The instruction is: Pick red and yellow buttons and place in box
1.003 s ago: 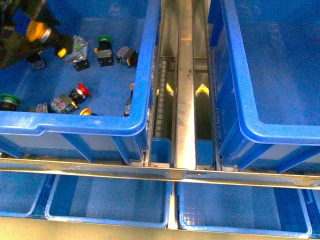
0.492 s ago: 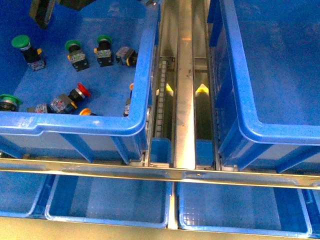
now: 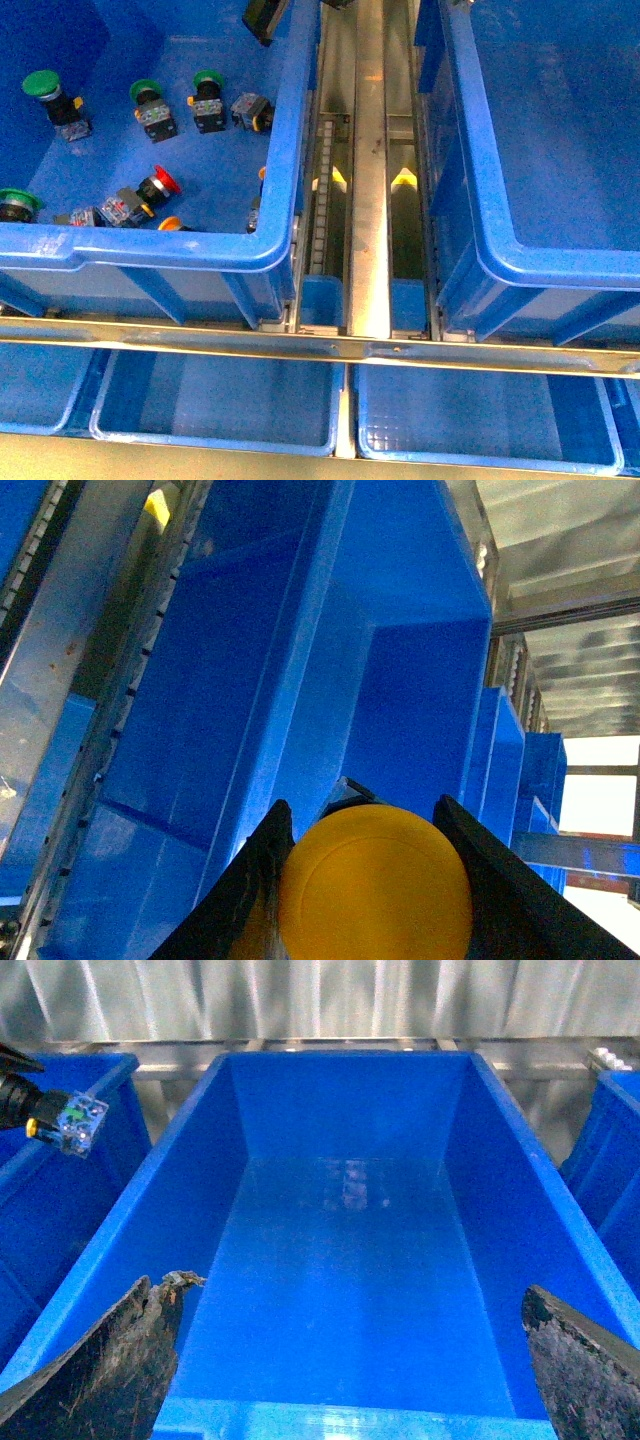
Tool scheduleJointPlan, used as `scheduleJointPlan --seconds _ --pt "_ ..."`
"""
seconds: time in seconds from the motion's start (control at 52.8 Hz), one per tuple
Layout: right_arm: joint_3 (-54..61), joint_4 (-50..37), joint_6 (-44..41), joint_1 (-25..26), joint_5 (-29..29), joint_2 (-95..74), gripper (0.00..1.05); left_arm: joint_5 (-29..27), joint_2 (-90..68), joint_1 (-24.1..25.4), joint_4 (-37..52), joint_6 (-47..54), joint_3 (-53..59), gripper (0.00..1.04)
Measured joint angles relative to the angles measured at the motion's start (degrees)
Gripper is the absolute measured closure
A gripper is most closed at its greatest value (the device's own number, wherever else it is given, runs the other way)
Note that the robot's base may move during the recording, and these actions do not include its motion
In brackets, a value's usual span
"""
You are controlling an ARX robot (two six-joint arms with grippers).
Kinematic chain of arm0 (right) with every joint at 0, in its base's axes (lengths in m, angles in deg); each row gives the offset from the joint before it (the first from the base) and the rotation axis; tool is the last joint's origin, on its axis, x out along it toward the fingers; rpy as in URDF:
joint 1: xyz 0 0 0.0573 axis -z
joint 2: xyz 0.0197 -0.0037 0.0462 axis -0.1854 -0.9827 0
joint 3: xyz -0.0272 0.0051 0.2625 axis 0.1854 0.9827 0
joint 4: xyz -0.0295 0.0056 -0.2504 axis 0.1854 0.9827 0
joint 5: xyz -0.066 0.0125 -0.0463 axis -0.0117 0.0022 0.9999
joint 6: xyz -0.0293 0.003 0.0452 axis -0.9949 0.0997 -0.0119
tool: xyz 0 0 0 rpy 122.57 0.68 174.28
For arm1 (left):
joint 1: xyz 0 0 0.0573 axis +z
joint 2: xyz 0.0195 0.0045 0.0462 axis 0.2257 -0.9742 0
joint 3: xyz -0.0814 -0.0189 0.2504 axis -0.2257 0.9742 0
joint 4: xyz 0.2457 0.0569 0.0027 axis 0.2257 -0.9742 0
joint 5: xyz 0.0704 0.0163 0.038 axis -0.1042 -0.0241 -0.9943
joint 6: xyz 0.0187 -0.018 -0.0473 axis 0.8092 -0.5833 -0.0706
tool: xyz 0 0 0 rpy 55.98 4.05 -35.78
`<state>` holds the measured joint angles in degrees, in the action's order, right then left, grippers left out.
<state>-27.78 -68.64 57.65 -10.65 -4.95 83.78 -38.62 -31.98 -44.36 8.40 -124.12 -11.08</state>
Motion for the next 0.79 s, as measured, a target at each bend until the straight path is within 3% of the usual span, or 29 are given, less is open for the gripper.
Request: scheduleJointPlan --seconds 0.587,0.625,0.681,0.795 --pt "-0.2 0.3 -0.2 -0.1 0.6 -0.3 0.06 -1.0 -2.9 -3.1 -2.4 0.0 -4.6 0.71" --pt "-1.8 4.7 -1.7 -1.7 4.8 -3.4 0.06 -1.0 -2.9 -3.1 -2.3 0.0 -4.3 0.71" --pt "-3.7 4.7 -3.3 -4.0 9.2 -9.4 0.06 -0.9 -2.9 -3.1 -2.3 0.2 -3.7 0.71" --pt "-7.0 -8.1 -9.5 -9.6 9.9 -27.2 0.06 -0.9 -2.9 -3.5 -2.3 0.4 -2.5 0.71"
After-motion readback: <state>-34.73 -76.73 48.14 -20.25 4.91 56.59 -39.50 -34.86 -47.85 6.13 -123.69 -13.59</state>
